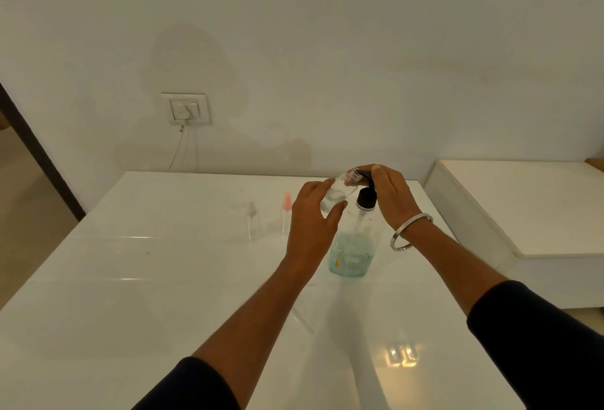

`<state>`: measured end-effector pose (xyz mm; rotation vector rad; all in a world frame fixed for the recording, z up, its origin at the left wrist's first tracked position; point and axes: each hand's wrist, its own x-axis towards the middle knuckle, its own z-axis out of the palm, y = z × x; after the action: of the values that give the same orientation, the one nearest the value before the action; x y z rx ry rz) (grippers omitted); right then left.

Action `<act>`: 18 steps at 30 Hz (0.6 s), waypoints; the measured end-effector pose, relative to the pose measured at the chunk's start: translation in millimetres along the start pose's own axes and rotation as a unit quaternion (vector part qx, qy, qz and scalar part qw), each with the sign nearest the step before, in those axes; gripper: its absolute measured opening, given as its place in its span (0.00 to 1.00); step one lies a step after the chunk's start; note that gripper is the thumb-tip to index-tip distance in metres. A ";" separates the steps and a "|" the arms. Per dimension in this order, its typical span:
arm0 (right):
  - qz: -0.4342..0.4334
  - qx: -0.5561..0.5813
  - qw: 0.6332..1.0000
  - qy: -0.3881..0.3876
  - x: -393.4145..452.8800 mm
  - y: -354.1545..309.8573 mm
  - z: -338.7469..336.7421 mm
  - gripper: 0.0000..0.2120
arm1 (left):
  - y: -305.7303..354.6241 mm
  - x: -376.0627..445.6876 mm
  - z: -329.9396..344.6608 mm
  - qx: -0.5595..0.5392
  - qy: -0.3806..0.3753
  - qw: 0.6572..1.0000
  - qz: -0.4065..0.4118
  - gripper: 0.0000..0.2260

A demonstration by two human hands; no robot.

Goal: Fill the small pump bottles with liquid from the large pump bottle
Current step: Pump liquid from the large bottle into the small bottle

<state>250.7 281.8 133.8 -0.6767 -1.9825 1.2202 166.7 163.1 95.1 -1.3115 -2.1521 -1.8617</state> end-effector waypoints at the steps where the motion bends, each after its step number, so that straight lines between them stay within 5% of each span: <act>1: 0.001 -0.003 1.000 -0.005 1.7 1.7 -0.7 0.17 | 0.4 0.5 -0.3 0.000 0.001 1.000 0.001 0.18; 18: -0.004 0.022 1.000 0.006 -3.7 13.1 4.7 0.21 | -4.4 -1.7 1.9 0.012 -0.003 1.000 -0.004 0.19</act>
<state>250.2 282.1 119.4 -0.6519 -1.9412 1.2467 166.2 163.9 90.1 -1.3071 -2.1790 -1.8314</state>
